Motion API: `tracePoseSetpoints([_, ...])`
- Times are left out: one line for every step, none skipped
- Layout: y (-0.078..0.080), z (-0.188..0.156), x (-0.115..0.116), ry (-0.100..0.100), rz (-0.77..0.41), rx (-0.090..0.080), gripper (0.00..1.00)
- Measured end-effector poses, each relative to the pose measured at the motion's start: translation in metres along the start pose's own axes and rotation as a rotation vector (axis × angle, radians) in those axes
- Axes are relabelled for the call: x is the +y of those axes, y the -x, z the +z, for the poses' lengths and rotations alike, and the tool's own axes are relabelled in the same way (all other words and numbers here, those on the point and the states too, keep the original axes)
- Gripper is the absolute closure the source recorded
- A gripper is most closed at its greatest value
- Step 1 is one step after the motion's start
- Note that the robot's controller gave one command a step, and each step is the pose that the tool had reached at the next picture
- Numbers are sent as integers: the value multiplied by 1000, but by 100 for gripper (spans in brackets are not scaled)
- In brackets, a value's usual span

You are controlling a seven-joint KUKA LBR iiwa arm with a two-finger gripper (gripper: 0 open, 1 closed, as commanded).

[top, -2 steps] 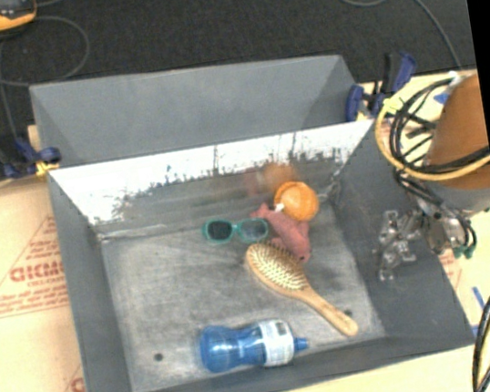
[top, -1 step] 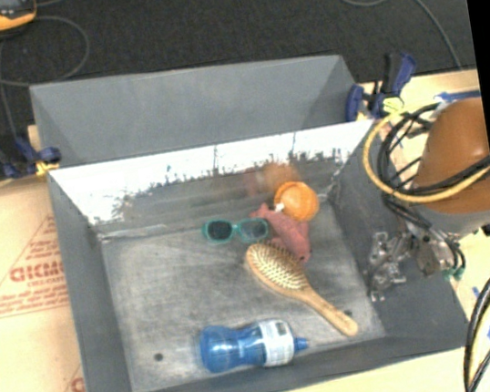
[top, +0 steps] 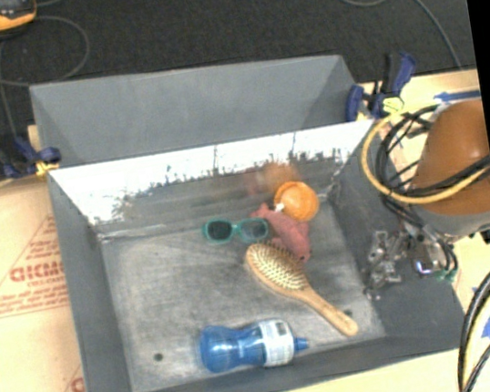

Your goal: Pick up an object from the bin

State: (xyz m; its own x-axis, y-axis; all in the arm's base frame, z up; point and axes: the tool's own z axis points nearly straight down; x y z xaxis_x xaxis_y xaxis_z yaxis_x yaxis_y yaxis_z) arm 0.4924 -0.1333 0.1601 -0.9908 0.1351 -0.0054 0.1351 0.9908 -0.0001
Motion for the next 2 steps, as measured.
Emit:
tracePoseSetpoints([5,18,18,-1,-61,4,100])
tracePoseSetpoints([-12,8,34,1,-72,5,100])
